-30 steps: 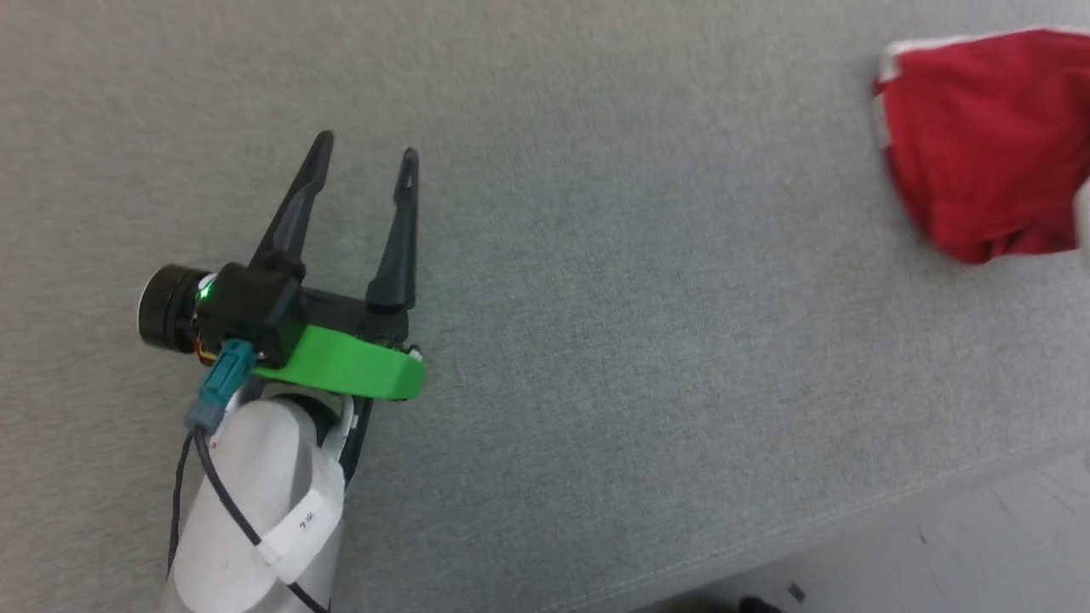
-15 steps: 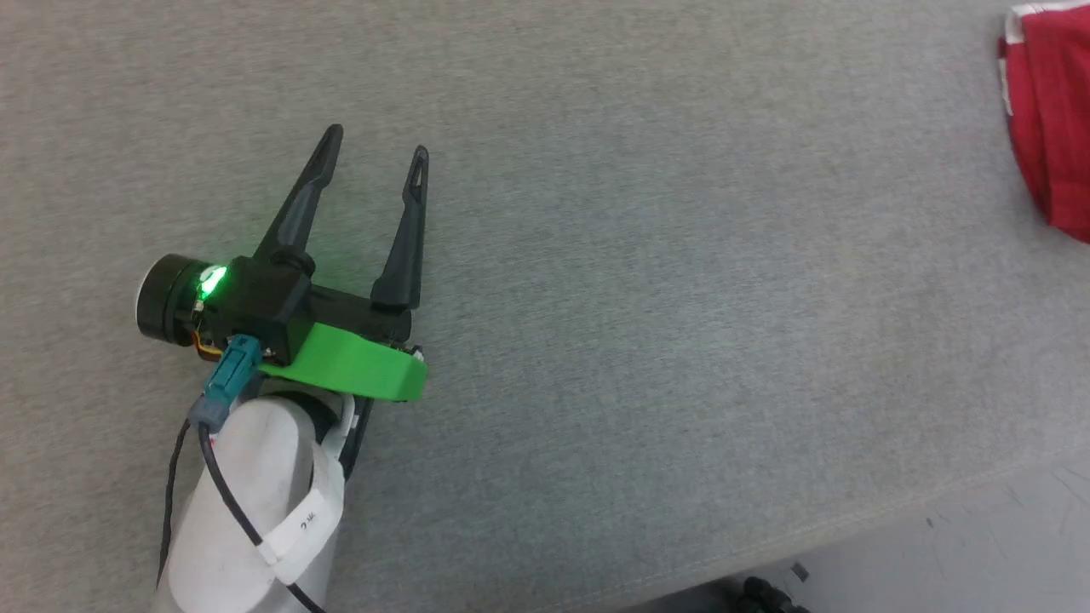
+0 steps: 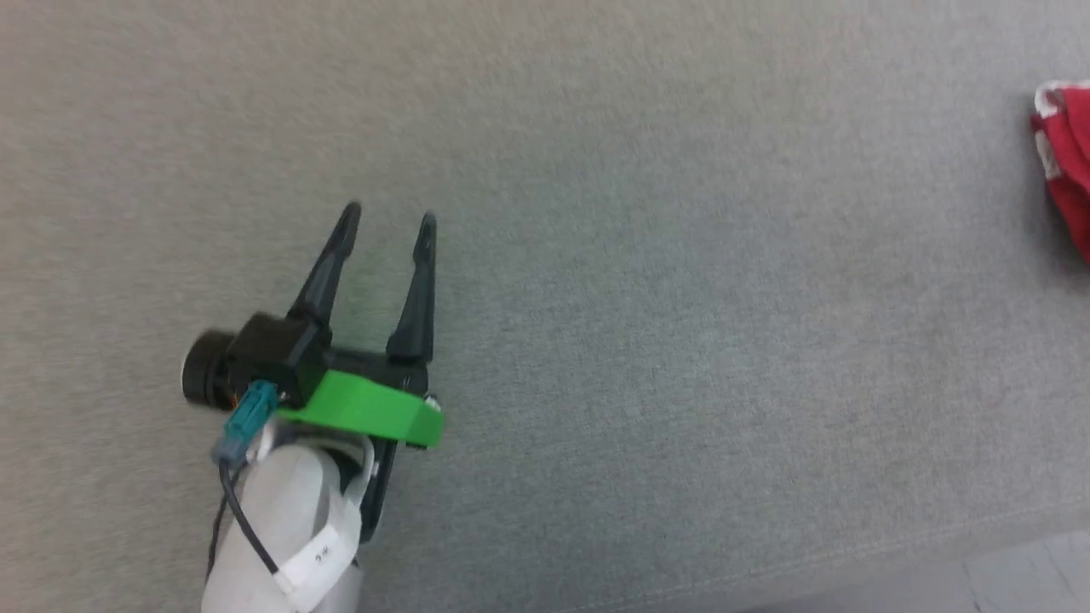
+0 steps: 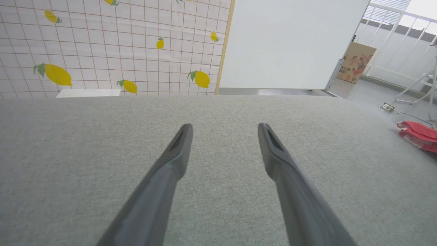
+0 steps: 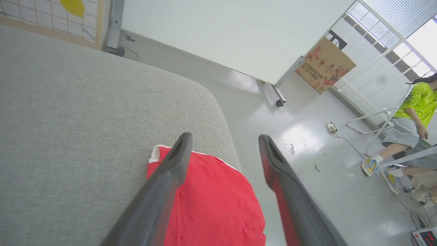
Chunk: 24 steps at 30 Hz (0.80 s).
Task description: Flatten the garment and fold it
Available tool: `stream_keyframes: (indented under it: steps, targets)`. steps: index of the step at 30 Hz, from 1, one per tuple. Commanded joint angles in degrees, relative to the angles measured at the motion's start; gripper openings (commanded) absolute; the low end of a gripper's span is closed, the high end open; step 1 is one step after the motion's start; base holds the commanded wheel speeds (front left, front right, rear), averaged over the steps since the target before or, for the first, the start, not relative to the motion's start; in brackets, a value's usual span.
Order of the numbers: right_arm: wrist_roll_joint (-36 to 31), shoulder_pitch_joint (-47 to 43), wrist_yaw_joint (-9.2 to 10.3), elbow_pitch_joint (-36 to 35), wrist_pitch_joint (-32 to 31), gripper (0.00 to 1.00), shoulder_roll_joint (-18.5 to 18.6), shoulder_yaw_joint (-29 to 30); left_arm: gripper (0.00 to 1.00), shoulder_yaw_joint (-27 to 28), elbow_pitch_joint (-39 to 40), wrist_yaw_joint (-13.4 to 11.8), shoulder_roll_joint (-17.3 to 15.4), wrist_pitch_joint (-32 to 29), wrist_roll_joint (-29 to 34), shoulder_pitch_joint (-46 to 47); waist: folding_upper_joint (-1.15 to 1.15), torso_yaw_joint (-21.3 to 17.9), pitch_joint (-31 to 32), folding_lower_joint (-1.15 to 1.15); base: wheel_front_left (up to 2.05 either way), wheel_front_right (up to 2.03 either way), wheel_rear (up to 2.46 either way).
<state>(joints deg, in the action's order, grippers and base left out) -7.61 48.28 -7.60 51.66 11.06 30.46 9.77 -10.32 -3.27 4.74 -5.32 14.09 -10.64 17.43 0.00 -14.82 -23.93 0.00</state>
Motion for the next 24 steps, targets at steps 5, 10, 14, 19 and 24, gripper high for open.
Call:
stream_keyframes:
  steps: [5, 10, 14, 19, 24]
  targets:
    - [10.1, -9.0, 0.11, -8.3, 2.4, 1.00, -5.0, -2.5, 1.00, 1.5, -3.2, -0.8, 1.0, 0.8, -3.7, -3.9, 0.00, 6.8, 12.4, 0.00, 0.00, 0.00, 0.00]
    - [17.9, -20.4, 0.11, -22.8, 1.5, 1.00, -8.8, -4.8, 1.00, 2.5, -5.2, -1.5, 1.4, 0.9, -5.1, -7.2, 0.00, 9.1, 16.8, 0.00, 0.00, 0.00, 0.00]
    - [20.2, -29.3, 0.11, -34.9, -0.6, 1.00, -12.5, -5.1, 1.00, 3.0, -6.0, -1.5, 1.7, 0.9, -5.5, -8.5, 0.00, 10.7, 18.8, 0.00, 0.00, 0.00, 0.00]
    - [20.8, -38.1, 0.11, -44.9, -1.4, 1.00, -18.1, -5.5, 1.00, 3.2, -6.8, -1.4, 1.9, 0.9, -5.4, -9.6, 0.00, 12.0, 20.2, 0.00, 0.00, 0.00, 0.00]
    - [19.1, -44.3, 0.11, -48.6, -1.1, 1.00, -23.2, -5.5, 1.00, 3.4, -7.4, -1.3, 2.1, 0.9, -4.9, -10.8, 0.00, 13.0, 21.5, 0.00, 0.00, 0.00, 0.00]
